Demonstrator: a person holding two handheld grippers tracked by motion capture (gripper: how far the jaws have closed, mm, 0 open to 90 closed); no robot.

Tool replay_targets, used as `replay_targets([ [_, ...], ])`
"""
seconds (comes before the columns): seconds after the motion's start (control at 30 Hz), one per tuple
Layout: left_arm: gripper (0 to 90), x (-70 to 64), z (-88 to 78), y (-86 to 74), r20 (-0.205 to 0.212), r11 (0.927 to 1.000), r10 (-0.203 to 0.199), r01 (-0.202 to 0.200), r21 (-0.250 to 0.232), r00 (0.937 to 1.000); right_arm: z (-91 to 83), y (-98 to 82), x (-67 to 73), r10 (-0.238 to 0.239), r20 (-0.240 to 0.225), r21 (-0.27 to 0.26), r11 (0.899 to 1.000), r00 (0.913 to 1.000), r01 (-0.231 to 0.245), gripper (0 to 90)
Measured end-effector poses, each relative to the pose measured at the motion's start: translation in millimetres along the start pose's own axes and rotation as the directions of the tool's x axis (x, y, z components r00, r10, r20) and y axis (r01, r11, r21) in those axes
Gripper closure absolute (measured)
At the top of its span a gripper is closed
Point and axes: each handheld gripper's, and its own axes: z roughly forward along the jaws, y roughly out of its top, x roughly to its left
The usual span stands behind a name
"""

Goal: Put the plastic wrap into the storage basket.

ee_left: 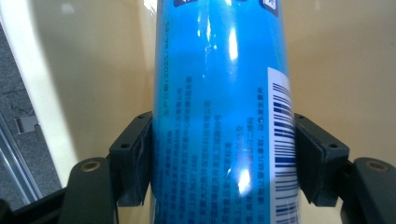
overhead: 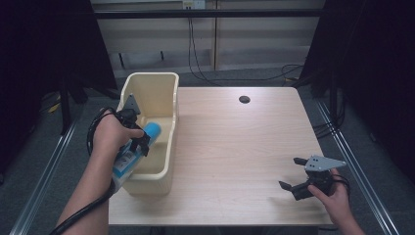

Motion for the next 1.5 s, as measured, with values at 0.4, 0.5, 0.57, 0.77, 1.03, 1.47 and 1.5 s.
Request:
replay_targets([
  [0.4, 32.6, -6.9, -12.4, 1.1, 0.031, 0.9968, 0.022, -0.019, -0.078, 0.9993, -0.2, -0.2, 0.3, 0.0, -0.004, 0.002, 1.0, 1.0, 0.0, 0.0],
  [0.5, 31.8, -7.8, -12.0, -1.3, 0.015, 0.9973, 0.031, -0.03, -0.067, 0.9994, -0.2, -0.1, 0.2, -0.002, -0.001, 0.004, 1.0, 1.0, 0.002, 0.0],
  [0.57, 30.1, -5.8, -11.6, -2.2, 0.02, 0.9973, 0.023, -0.022, -0.07, 0.9995, -0.1, 0.0, 0.7, -0.001, -0.004, 0.001, 1.0, 1.0, 0.001, 0.0],
  [0.77, 26.4, -9.1, -20.7, -3.0, 0.064, 0.9904, 0.021, -0.012, -0.138, 0.9977, -0.2, 0.2, 0.9, -0.002, 0.0, 0.001, 1.0, 1.0, 0.002, 0.0],
  [1.03, 20.3, -27.2, -35.5, -0.9, 0.097, 0.9736, 0.084, -0.061, -0.22, 0.9917, -1.8, 0.5, 1.1, 0.001, -0.004, -0.003, 1.0, 1.0, -0.001, 0.0],
  [1.47, 14.8, -61.4, -41.7, 2.8, 0.168, 0.9495, 0.167, -0.113, -0.293, 0.9716, -3.0, 1.2, 0.3, 0.003, -0.002, -0.011, 1.0, 1.0, -0.003, 0.0],
  [1.5, 14.1, -64.1, -41.4, 3.4, 0.164, 0.9471, 0.176, -0.121, -0.297, 0.9707, -3.0, 1.2, 0.4, 0.0, -0.003, -0.01, 1.0, 1.0, 0.0, 0.0],
])
